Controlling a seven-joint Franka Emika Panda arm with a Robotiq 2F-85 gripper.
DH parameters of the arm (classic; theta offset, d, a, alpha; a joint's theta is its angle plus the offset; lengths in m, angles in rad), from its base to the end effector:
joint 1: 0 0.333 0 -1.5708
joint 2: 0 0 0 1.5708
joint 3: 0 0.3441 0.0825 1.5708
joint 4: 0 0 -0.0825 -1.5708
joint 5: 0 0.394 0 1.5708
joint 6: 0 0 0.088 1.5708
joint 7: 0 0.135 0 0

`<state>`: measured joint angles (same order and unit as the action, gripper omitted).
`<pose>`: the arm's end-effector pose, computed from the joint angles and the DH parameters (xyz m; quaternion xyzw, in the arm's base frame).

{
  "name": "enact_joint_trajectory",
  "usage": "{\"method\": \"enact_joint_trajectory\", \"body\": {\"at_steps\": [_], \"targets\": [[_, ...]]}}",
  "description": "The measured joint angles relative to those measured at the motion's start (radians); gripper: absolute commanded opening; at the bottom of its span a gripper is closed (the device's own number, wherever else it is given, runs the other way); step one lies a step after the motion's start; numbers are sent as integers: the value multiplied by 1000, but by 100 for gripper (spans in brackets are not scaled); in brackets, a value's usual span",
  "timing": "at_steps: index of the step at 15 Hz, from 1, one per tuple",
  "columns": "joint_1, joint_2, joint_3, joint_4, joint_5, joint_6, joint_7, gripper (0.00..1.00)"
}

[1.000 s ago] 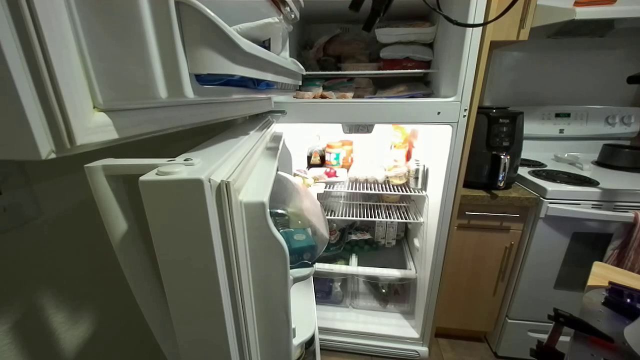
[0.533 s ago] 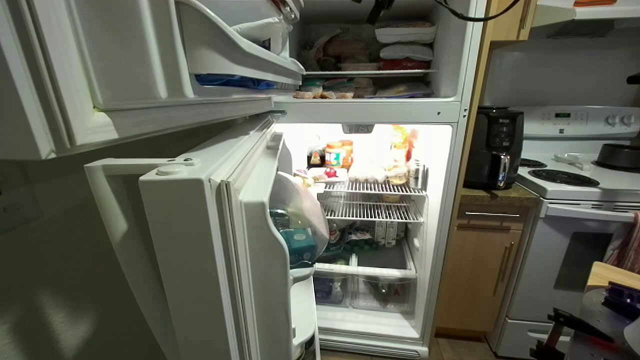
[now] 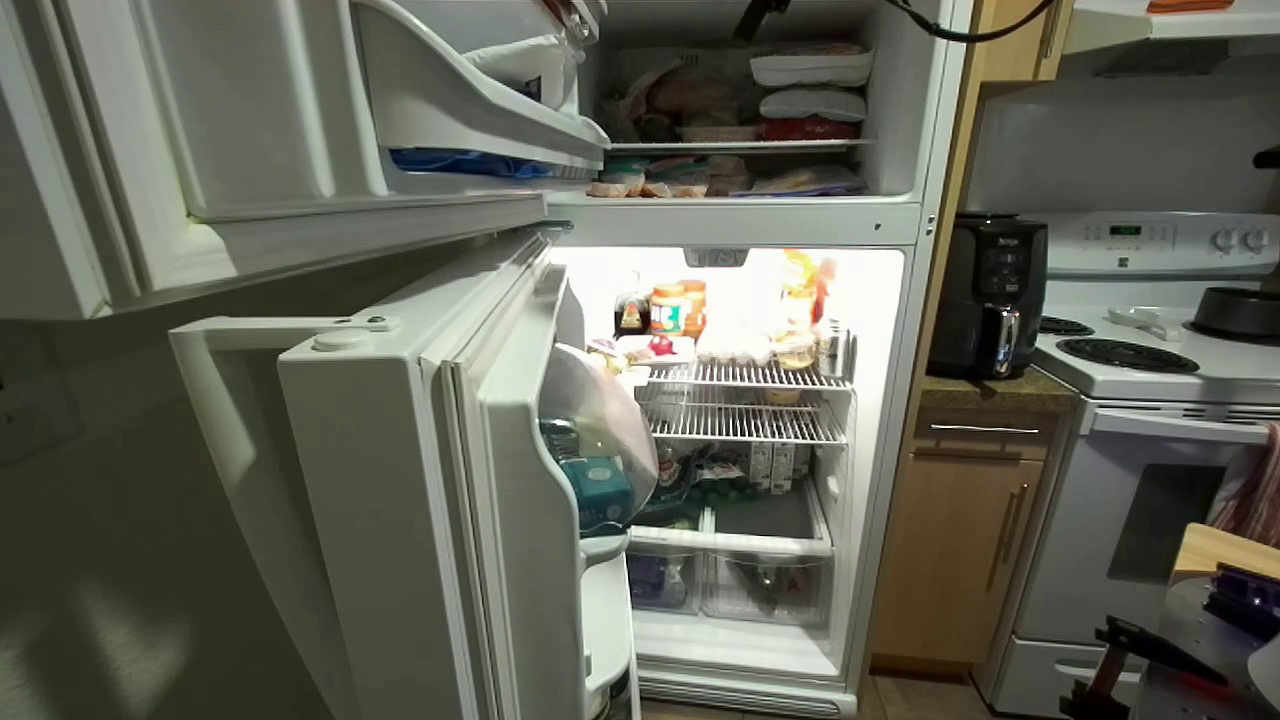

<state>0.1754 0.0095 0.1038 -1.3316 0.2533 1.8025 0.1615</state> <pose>0.5583 0.1886 0.7681 -0.9640 -0.0566 -0.1937 0.1733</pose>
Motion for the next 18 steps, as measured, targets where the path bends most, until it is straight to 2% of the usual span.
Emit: {"method": "enact_joint_trajectory", "body": {"at_steps": [5,10,18], "targets": [[3,9,6,4,0,39,117,100],[13,23,11,19,0,59,159,100],[11,26,4,124,9,-36,159,100]]}}
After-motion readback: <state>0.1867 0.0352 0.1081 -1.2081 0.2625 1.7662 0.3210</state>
